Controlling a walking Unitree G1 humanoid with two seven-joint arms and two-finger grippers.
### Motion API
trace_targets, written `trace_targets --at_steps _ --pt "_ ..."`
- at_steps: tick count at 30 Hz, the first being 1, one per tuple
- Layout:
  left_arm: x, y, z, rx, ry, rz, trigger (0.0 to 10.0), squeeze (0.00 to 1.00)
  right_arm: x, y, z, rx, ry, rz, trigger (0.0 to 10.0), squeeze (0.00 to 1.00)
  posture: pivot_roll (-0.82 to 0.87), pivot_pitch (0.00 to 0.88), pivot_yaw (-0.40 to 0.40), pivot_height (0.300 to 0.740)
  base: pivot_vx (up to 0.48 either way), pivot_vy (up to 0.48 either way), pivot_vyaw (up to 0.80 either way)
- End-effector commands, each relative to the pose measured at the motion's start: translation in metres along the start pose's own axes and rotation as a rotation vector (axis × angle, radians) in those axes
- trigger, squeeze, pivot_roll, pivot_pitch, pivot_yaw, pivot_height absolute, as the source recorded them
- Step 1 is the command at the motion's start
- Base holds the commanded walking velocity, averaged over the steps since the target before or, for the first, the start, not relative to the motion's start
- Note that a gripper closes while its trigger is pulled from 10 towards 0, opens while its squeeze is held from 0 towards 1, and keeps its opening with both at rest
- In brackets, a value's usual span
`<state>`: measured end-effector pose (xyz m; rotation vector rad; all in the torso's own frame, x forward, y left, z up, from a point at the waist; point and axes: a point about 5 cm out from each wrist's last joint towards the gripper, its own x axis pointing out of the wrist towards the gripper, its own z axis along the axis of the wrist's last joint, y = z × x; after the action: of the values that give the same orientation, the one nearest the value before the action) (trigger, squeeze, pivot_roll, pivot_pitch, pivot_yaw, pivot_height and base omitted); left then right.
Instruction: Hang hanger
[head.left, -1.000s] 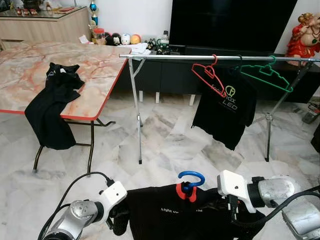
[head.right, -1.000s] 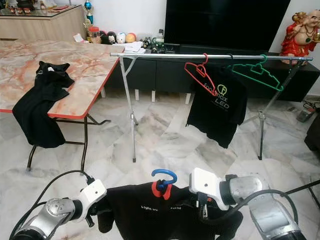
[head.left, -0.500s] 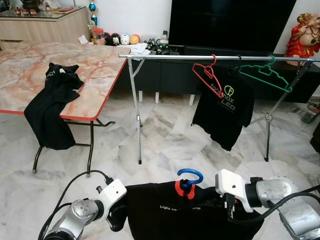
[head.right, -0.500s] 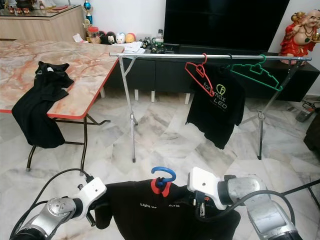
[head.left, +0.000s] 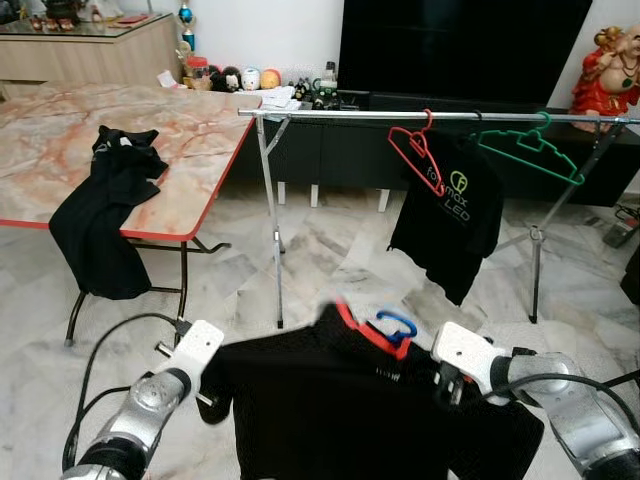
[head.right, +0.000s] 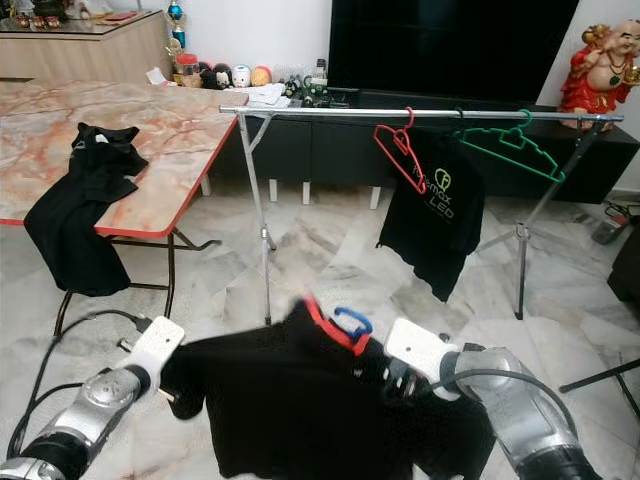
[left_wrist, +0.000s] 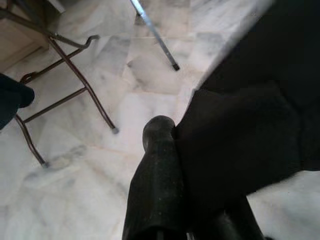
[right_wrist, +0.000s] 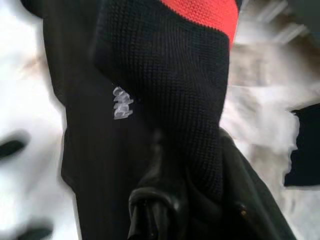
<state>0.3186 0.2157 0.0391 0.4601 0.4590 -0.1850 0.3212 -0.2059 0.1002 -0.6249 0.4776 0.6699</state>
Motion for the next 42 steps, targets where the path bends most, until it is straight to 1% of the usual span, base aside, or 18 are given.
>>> trace_targets --at_steps 1,5,7,12,14,16,20,21,23,24,25,26,28,29,31,36,39,42 --pt "-0.006 0.021 -0.019 -0.029 0.099 0.117 0.0 0.00 -0.014 -0.035 -0.004 0.201 -0.025 -0.266 10.0 0.00 0.01 0.000 -0.007 0.740 0.000 0.000 0.00" --pt "-0.007 0.026 -0.026 -0.069 0.148 0.182 0.0 0.00 -0.013 -0.044 0.000 0.519 -0.162 -0.396 10.0 0.00 0.01 0.000 0.000 0.740 0.000 0.000 0.00" --pt "-0.008 0.023 -0.029 -0.077 0.169 0.175 0.0 0.00 -0.010 -0.042 -0.001 0.794 -0.263 -0.491 10.0 0.00 0.01 0.000 0.002 0.740 0.000 0.000 0.00" --pt "-0.004 -0.002 -0.021 -0.040 0.129 -0.028 0.0 0.00 -0.001 -0.030 -0.001 0.847 -0.267 -0.505 10.0 0.00 0.01 0.000 0.005 0.740 0.000 0.000 0.00" --pt "-0.002 -0.008 -0.015 -0.023 0.092 -0.081 0.0 0.00 0.002 -0.024 0.006 0.822 -0.284 -0.436 10.0 0.00 0.01 0.000 0.006 0.740 0.000 0.000 0.00" --pt "-0.002 -0.011 -0.013 -0.017 0.079 -0.106 0.0 0.00 0.003 -0.023 0.008 0.787 -0.274 -0.430 10.0 0.00 0.01 0.000 0.008 0.740 0.000 0.000 0.00" --pt "-0.001 -0.013 0.004 -0.017 -0.024 -0.156 0.0 0.00 0.008 -0.005 0.006 0.450 -0.123 -0.236 10.0 0.00 0.01 0.000 0.005 0.740 0.000 0.000 0.00" --pt "0.000 -0.007 0.009 -0.053 -0.036 -0.116 0.0 0.00 0.008 0.005 0.001 0.279 -0.050 -0.140 10.0 0.00 0.00 0.000 0.006 0.740 0.000 0.000 0.00" --pt "0.000 -0.006 0.009 -0.064 -0.038 -0.107 0.0 0.00 0.008 0.007 0.000 0.241 -0.031 -0.118 10.0 0.00 0.00 0.000 0.006 0.740 0.000 0.000 0.00" --pt "0.000 -0.001 0.014 -0.068 -0.065 -0.084 0.0 0.00 0.005 0.011 -0.009 0.138 0.032 -0.063 10.0 0.00 0.00 0.000 0.005 0.740 0.000 0.000 0.00" --pt "0.000 0.013 0.027 -0.087 -0.129 0.002 0.0 0.00 -0.005 0.014 -0.033 -0.049 0.177 0.046 10.0 0.00 0.01 0.000 -0.007 0.740 0.000 0.000 0.00" --pt "0.000 0.020 0.033 -0.100 -0.156 0.047 0.0 0.00 -0.011 0.014 -0.044 -0.117 0.241 0.090 10.0 0.00 0.01 0.000 -0.008 0.740 0.000 0.000 0.00" --pt "-0.002 0.035 0.041 -0.139 -0.193 0.155 0.0 0.00 -0.024 0.001 -0.072 -0.215 0.430 0.079 10.0 0.00 0.01 0.000 -0.013 0.740 0.000 0.000 0.00" --pt "-0.002 0.035 0.041 -0.139 -0.193 0.155 0.0 0.00 -0.024 0.001 -0.072 -0.215 0.430 0.079 10.0 0.00 0.01 0.000 -0.013 0.740 0.000 0.000 0.00" --pt "-0.005 0.048 0.044 -0.167 -0.218 0.263 0.0 0.00 -0.034 -0.009 -0.090 -0.247 0.562 0.056 10.0 0.00 0.01 0.000 -0.015 0.740 0.000 0.000 0.00" --pt "-0.009 0.057 0.052 -0.226 -0.282 0.353 0.0 0.00 -0.042 -0.007 -0.112 -0.199 0.672 0.062 10.0 0.00 0.02 0.000 -0.032 0.740 0.000 0.000 0.00" --pt "-0.008 0.052 0.048 -0.216 -0.262 0.347 0.0 0.00 -0.037 -0.028 -0.110 -0.017 0.595 -0.360 10.0 0.00 0.03 0.000 -0.040 0.740 0.000 0.000 0.00" --pt "-0.009 0.050 0.040 -0.231 -0.230 0.367 0.0 0.00 -0.028 -0.035 -0.093 0.439 0.328 -0.585 10.0 0.00 0.02 0.000 -0.040 0.740 0.000 0.000 0.00"
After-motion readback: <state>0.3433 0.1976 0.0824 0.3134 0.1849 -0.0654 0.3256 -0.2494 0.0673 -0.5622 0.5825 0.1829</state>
